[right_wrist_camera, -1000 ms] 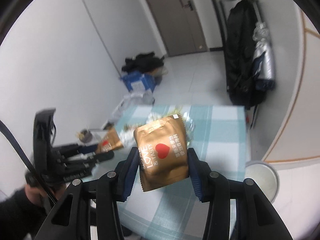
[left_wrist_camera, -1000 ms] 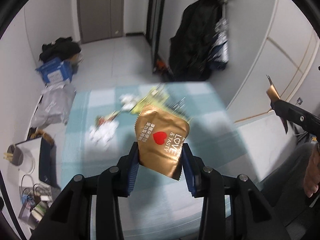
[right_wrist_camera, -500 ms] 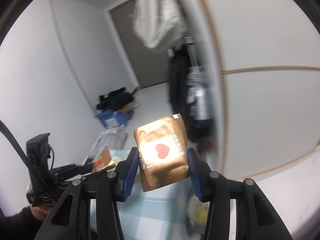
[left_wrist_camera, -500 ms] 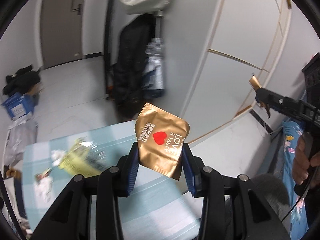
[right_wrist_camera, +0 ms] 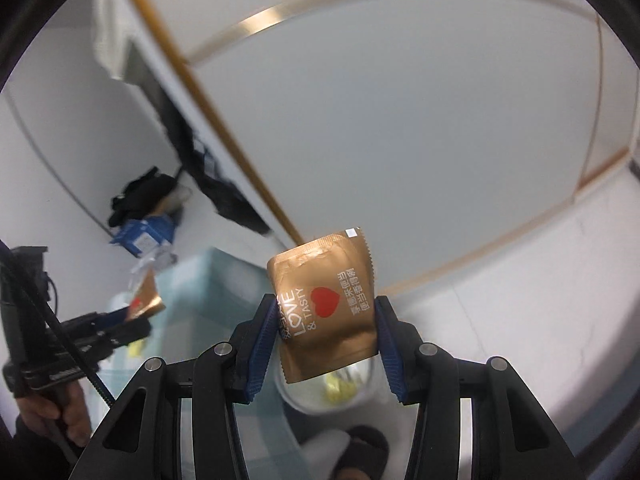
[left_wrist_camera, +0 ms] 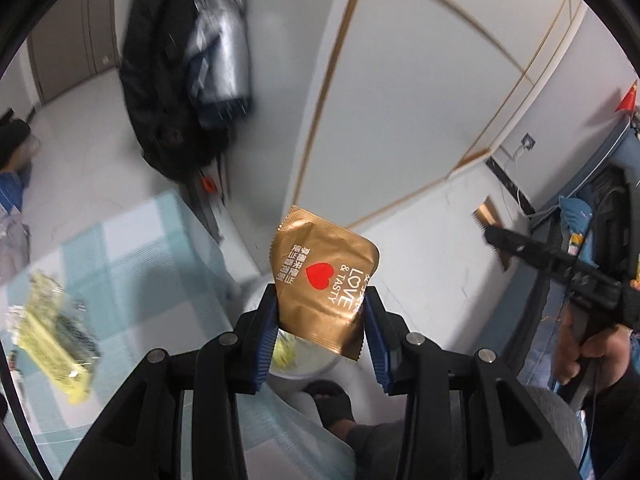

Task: Collect trash
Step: 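Carry both brown packets over the white round bin with both grippers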

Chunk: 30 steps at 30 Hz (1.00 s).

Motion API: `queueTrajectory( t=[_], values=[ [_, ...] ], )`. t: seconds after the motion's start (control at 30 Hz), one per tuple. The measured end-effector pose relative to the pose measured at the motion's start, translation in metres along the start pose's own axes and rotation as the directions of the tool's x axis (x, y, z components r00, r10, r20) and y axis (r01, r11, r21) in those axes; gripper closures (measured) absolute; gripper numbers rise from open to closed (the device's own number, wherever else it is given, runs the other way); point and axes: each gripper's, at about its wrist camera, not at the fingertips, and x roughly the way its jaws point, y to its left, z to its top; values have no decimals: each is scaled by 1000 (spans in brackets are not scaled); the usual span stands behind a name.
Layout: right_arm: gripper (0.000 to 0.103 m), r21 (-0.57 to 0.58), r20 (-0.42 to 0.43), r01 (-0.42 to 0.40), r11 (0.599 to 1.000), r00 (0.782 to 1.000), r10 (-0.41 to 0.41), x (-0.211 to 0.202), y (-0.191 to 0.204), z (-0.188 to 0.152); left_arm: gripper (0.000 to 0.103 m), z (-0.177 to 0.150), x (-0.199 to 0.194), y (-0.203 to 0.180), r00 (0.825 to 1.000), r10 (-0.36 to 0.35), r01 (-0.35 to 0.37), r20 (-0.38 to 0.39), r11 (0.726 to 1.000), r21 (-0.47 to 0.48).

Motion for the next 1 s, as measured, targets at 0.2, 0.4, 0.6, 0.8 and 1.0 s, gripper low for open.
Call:
queueTrajectory(
  t=[0.2,0.4,0.6,0.8,1.0],
  values=[
    [57,13,-136,10,1000,991,-8,69,-23,-25,68,6,64,-10,988,-34,32,-150,999,-17],
    [57,-41,-210,1,999,978,-9,128,-23,-46,68,5,115,-11,957,-4,-7,-290,999,-38],
    [57,-89,-281,-54,995,959,27,163,-29,-66,68,-6,157,3,917,-49,-17,-397,987,-161],
    [57,-129,-361,-141,982,929,86,191,-28,-88,68,-9,196,26,860,-132,-43,-493,944,-327],
    [56,-100,-411,-195,976,901,138,217,-25,-103,68,-10,214,39,826,-196,-67,-529,897,-436]
  ],
)
